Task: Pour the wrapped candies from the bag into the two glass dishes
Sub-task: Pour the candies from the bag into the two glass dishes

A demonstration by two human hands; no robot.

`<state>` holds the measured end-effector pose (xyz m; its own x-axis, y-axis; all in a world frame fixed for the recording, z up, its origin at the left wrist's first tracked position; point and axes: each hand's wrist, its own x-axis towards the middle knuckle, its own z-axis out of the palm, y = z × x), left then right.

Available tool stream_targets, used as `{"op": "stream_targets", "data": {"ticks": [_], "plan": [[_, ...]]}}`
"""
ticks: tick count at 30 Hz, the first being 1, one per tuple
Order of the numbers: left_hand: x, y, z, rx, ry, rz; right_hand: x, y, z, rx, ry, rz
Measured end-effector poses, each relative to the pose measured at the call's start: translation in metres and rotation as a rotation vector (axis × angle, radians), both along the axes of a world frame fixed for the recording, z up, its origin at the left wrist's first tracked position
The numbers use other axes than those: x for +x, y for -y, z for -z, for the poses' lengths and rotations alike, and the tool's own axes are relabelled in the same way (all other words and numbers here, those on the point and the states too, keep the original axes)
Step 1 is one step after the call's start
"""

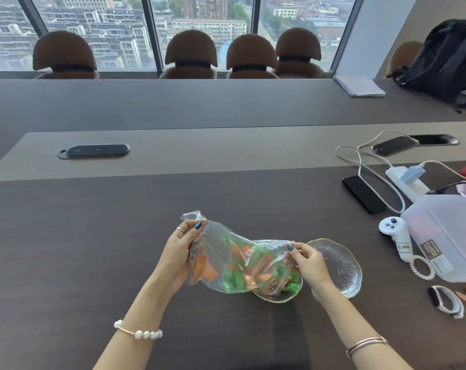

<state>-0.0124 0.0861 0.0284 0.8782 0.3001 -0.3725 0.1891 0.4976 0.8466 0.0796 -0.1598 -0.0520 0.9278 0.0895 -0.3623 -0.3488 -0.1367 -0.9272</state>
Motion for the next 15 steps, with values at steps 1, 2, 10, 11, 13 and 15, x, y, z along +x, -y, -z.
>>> {"op": "stream_targets", "data": {"ticks": [1, 2, 10, 11, 13, 15], "plan": [[0.000, 0.000, 0.001, 0.006, 0.002, -0.011, 0.001, 0.001, 0.000, 0.006, -0.008, -0.001], [0.000, 0.000, 0.002, 0.013, 0.004, -0.018, 0.002, 0.003, 0.000, 0.011, -0.016, -0.005], [-0.014, -0.020, 0.019, 0.064, -0.068, -0.131, 0.014, -0.011, -0.029, 0.099, -0.004, -0.200], [-0.017, -0.024, 0.021, 0.054, -0.084, -0.152, 0.015, -0.014, -0.035, 0.110, 0.001, -0.239], [-0.024, -0.029, 0.024, 0.031, -0.100, -0.191, 0.019, -0.021, -0.044, 0.126, 0.005, -0.295], [-0.029, -0.031, 0.027, 0.010, -0.112, -0.224, 0.022, -0.024, -0.051, 0.127, 0.009, -0.327]]}}
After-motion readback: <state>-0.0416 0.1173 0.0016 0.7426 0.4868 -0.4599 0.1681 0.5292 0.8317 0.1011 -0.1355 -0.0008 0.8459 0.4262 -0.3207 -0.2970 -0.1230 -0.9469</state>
